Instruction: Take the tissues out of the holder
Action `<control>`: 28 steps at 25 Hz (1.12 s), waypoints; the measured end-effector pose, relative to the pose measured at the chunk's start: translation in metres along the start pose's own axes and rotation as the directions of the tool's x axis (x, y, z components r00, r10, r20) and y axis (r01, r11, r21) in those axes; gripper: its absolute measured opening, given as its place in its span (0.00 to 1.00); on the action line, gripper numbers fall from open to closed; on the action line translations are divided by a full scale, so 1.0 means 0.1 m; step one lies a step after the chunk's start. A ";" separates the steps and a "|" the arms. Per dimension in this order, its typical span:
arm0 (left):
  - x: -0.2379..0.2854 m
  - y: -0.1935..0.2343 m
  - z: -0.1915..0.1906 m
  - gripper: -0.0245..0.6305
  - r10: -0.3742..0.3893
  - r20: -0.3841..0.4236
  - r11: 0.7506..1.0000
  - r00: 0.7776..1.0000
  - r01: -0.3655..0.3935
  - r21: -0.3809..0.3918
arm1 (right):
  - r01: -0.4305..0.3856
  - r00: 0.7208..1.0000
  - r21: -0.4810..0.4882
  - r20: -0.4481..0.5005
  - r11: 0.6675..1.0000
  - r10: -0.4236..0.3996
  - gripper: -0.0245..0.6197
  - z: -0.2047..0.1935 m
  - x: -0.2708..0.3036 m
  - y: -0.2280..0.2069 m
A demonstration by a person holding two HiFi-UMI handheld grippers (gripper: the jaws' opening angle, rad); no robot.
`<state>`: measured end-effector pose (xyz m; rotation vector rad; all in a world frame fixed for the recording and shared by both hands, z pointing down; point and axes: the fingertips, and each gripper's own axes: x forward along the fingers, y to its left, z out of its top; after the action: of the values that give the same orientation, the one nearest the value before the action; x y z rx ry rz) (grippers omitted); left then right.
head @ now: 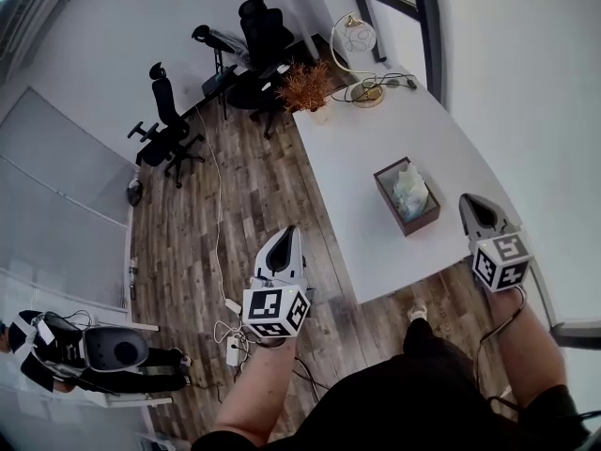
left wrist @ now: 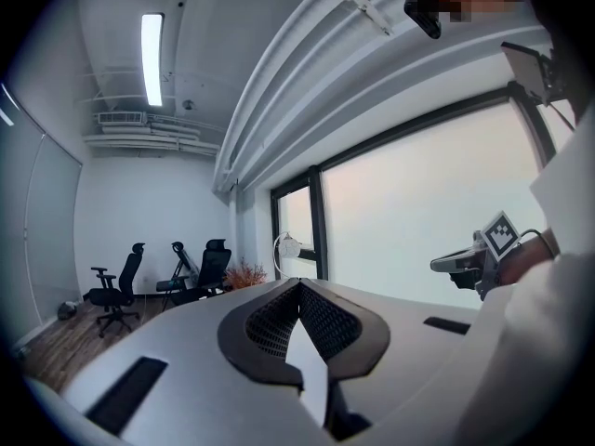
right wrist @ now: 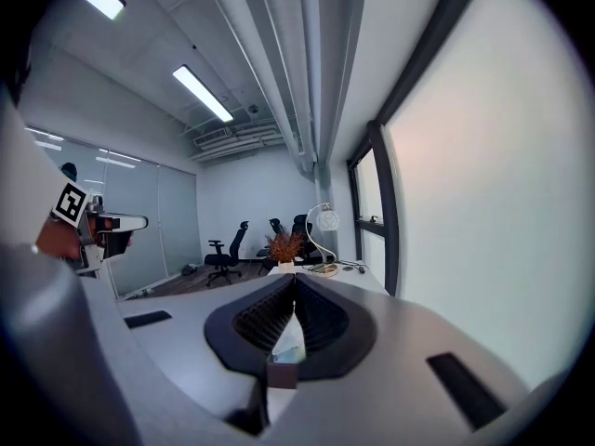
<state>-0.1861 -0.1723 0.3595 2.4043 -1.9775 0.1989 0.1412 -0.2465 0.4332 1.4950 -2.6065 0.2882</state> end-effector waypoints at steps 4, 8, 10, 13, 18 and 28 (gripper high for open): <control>0.48 0.07 -0.02 0.05 0.012 -0.008 1.000 1.000 -0.012 -0.013 | -0.022 0.999 -0.005 -0.040 1.000 0.022 0.05 -0.09 0.43 -0.15; 0.86 0.09 -0.07 0.05 0.019 -0.018 0.999 1.000 -0.019 -0.035 | -0.043 0.996 -0.010 -0.077 0.999 0.042 0.05 -0.15 0.73 -0.28; 1.01 0.07 -0.08 0.05 0.018 -0.018 0.999 1.000 -0.019 -0.032 | -0.057 0.995 -0.020 -0.088 0.998 0.055 0.05 -0.15 0.84 -0.31; 1.21 0.08 -0.08 0.05 0.023 -0.020 1.000 1.000 -0.023 -0.011 | -0.079 0.992 -0.038 -0.101 0.996 0.075 0.05 -0.19 0.99 -0.29; 1.45 0.25 -0.03 0.05 0.002 -0.022 1.000 1.000 -0.001 0.014 | -0.066 0.990 -0.038 -0.127 0.997 0.061 0.05 -0.23 1.25 -0.17; 1.64 0.38 -0.49 0.05 -0.091 -0.081 0.996 0.993 0.088 -0.033 | -0.015 0.983 -0.043 -0.186 0.999 0.007 0.05 -0.52 1.35 0.01</control>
<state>-0.1965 -0.3351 0.4245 2.4186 -1.8213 0.2598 0.0736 -0.3475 0.5109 1.3688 -2.4599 0.3508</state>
